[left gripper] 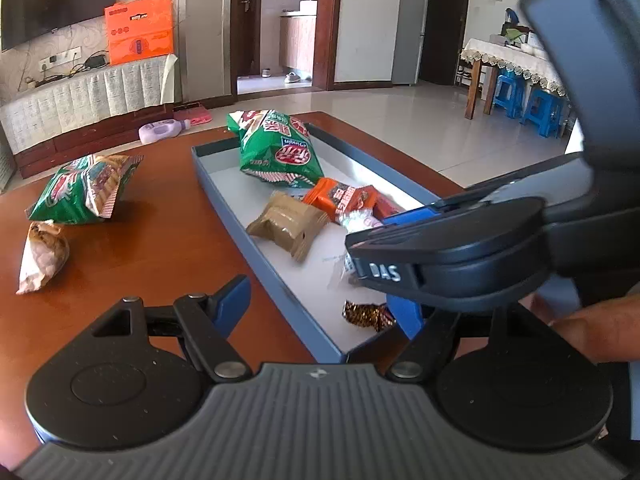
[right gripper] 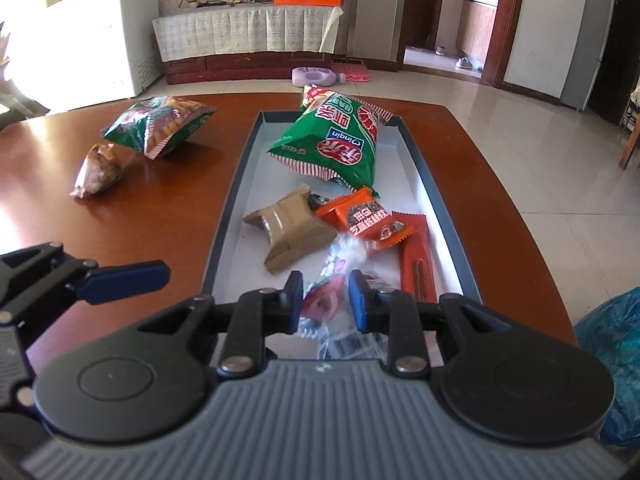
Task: Organize snacks
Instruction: 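Move both tools back over the green chip bag and wrapped candy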
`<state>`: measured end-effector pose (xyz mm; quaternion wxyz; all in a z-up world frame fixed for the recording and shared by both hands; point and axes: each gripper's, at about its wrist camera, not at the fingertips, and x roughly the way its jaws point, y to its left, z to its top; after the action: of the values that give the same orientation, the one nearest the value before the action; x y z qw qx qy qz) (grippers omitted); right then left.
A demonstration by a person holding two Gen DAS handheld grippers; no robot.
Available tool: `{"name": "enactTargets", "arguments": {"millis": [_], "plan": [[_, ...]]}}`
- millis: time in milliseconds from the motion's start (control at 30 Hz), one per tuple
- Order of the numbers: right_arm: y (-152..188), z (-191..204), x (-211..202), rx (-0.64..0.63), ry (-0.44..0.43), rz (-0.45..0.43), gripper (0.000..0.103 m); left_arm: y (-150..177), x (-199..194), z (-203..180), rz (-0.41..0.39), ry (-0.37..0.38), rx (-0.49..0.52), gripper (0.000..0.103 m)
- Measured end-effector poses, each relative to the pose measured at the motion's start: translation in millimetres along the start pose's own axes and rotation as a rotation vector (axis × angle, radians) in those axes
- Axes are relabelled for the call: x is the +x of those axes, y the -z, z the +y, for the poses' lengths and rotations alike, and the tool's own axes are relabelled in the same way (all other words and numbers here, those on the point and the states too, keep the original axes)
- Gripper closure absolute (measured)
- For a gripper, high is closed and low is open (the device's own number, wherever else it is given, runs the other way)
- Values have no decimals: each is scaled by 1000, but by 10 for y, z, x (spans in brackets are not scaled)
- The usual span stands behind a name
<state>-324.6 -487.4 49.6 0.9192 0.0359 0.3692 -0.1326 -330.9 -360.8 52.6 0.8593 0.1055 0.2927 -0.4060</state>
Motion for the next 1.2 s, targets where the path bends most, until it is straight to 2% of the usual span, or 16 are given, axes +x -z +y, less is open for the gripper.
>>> {"name": "enactTargets", "arguments": {"millis": [367,533,800,1200], "plan": [[137,-3,-371,47,-13,-81,75,91,-179,-1,-7,-22,-8,24],[188,60,-413,30,-21,-75,75,133,-252,-5,-8,-31,1,24],[190,97,-528,53,-27,-127,75,181,-358,77,-16,-55,-5,24],[93,509,-483,-22,-91,-139,75,195,-487,336,-24,-90,-43,24]]}}
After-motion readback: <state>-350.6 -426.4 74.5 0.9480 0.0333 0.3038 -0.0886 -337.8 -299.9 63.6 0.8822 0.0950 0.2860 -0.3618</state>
